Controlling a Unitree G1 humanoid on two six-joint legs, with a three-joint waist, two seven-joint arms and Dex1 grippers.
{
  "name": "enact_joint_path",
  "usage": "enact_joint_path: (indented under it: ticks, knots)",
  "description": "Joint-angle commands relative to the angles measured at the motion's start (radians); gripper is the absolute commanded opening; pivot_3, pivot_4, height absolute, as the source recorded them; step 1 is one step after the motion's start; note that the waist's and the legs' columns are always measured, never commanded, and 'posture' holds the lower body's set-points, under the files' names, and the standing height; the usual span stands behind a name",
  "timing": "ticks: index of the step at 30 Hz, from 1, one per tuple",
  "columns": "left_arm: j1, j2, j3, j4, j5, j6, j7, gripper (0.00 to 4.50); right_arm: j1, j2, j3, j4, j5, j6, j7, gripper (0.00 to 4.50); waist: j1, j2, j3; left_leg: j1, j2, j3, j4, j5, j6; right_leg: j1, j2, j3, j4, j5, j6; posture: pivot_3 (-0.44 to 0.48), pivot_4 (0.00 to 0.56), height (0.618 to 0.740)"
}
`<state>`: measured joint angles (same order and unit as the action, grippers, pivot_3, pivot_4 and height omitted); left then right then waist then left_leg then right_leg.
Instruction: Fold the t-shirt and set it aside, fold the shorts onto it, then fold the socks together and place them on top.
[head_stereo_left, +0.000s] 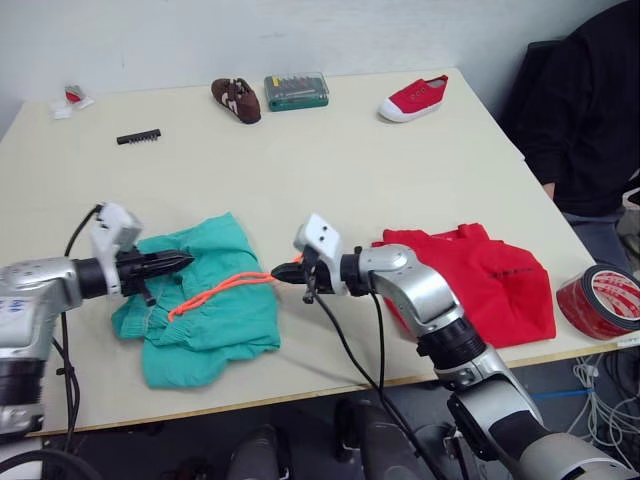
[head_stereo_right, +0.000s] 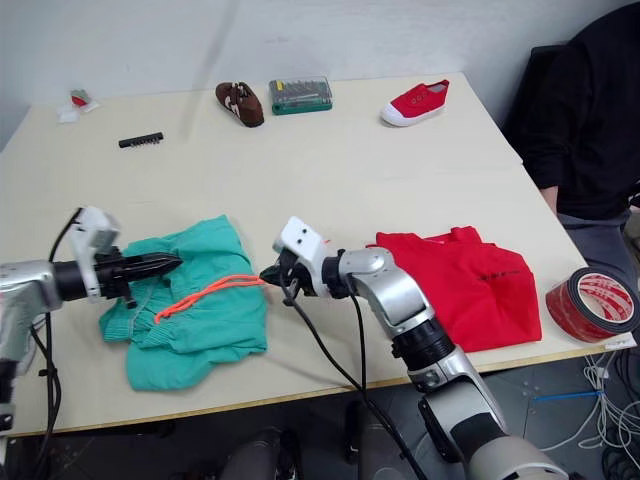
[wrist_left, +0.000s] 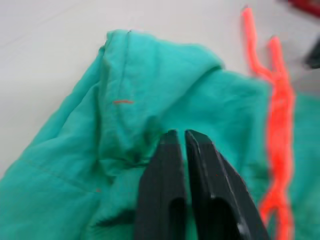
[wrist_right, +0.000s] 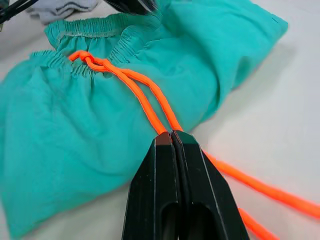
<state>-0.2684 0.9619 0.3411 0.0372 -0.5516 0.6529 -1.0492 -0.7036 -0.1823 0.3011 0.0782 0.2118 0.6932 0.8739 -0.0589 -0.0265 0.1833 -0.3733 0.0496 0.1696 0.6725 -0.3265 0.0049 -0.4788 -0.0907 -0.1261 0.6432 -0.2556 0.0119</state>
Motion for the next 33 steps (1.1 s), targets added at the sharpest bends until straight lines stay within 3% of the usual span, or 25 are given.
enact_joint_path:
  ticks: [1, 2, 4, 6, 8, 10, 12, 15, 19, 25, 29, 33]
  knots:
    - [0.058, 0.026, 0.097, -0.104, -0.049, 0.047, 0.009, 1.81, 0.019, 0.013, -0.032, -0.041, 0.027, 0.009, -0.036, 0.00, 0.003, 0.000, 0.000, 0.001, -0.001, 0.000, 0.000, 0.000, 0.000, 0.001, -0.001, 0.000, -0.001, 0.000, 0.000, 0.000, 0.150, 0.740]
    - [0.073, 0.022, 0.113, -0.123, -0.052, 0.048, 0.021, 2.07, 0.022, 0.017, -0.020, -0.055, 0.030, -0.006, -0.028, 0.00, 0.003, 0.001, 0.001, 0.001, -0.001, 0.000, 0.000, 0.000, 0.000, 0.001, -0.001, 0.000, -0.001, 0.000, -0.001, 0.000, 0.150, 0.740]
    - [0.081, 0.015, 0.131, -0.147, -0.066, 0.061, 0.036, 2.07, 0.019, 0.032, -0.014, -0.073, 0.048, 0.004, -0.021, 0.00, -0.014, 0.005, 0.003, 0.000, -0.008, -0.020, -0.008, 0.003, 0.003, 0.014, -0.008, -0.014, -0.006, 0.000, 0.001, 0.000, 0.150, 0.740]
    - [0.078, 0.014, 0.137, -0.166, -0.084, 0.076, 0.046, 2.07, 0.009, 0.036, -0.014, -0.070, 0.055, 0.024, -0.025, 0.00, -0.022, 0.007, 0.005, 0.002, -0.023, -0.062, -0.023, 0.020, 0.002, 0.038, -0.024, -0.055, -0.021, 0.000, 0.004, 0.000, 0.150, 0.740]
    - [0.072, 0.015, 0.144, -0.184, -0.103, 0.091, 0.051, 2.07, 0.001, 0.032, -0.011, -0.060, 0.049, 0.026, -0.026, 0.00, -0.021, 0.010, 0.006, -0.004, -0.033, -0.095, -0.027, 0.030, 0.001, 0.051, -0.030, -0.069, -0.024, -0.004, 0.011, 0.000, 0.150, 0.740]
    - [0.068, 0.015, 0.152, -0.202, -0.132, 0.110, 0.052, 2.07, -0.007, 0.028, -0.020, -0.046, 0.057, 0.039, -0.026, 0.00, -0.014, 0.014, 0.009, -0.014, -0.051, -0.134, -0.028, 0.041, 0.003, 0.056, -0.044, -0.086, -0.015, -0.013, 0.027, 0.000, 0.150, 0.740]
    - [0.074, 0.014, 0.160, -0.215, -0.153, 0.114, 0.041, 2.07, -0.019, 0.022, -0.038, -0.031, 0.069, 0.080, -0.033, 0.00, 0.002, 0.019, 0.012, -0.019, -0.064, -0.160, -0.030, 0.053, 0.001, 0.061, -0.044, -0.085, -0.016, -0.018, 0.035, 0.000, 0.150, 0.740]
    - [0.088, 0.017, 0.165, -0.217, -0.167, 0.107, 0.022, 2.07, -0.034, 0.009, -0.064, -0.018, 0.092, 0.139, -0.040, 0.00, 0.040, 0.023, 0.016, -0.016, -0.063, -0.155, -0.025, 0.053, 0.001, 0.064, -0.040, -0.056, -0.017, -0.019, 0.037, 0.000, 0.150, 0.740]
    - [0.112, 0.038, 0.181, -0.230, -0.189, 0.113, -0.019, 2.65, -0.044, -0.016, -0.096, -0.025, 0.129, 0.218, -0.044, 0.91, 0.056, 0.023, 0.016, -0.014, -0.063, -0.152, -0.025, 0.049, 0.002, 0.064, -0.040, -0.051, -0.019, -0.019, 0.036, 0.000, 0.150, 0.740]
    - [0.111, 0.066, 0.189, -0.230, -0.195, 0.110, -0.048, 4.49, -0.042, -0.020, -0.139, -0.038, 0.180, 0.297, -0.072, 2.95, 0.053, 0.022, 0.017, -0.014, -0.062, -0.146, -0.026, 0.047, 0.003, 0.063, -0.038, -0.047, -0.018, -0.019, 0.036, 0.000, 0.150, 0.740]
    - [0.117, 0.074, 0.209, -0.236, -0.204, 0.114, -0.055, 4.50, -0.036, 0.006, -0.142, -0.002, 0.192, 0.306, -0.101, 4.34, 0.051, 0.022, 0.017, -0.012, -0.061, -0.140, -0.026, 0.046, 0.005, 0.062, -0.038, -0.042, -0.018, -0.019, 0.037, 0.000, 0.150, 0.740]
    - [0.138, 0.073, 0.233, -0.242, -0.195, 0.103, -0.051, 4.50, -0.056, 0.020, -0.136, 0.096, 0.154, 0.247, -0.132, 4.47, 0.051, 0.022, 0.017, -0.010, -0.060, -0.135, -0.026, 0.044, 0.006, 0.061, -0.037, -0.037, -0.018, -0.019, 0.037, 0.000, 0.150, 0.740]
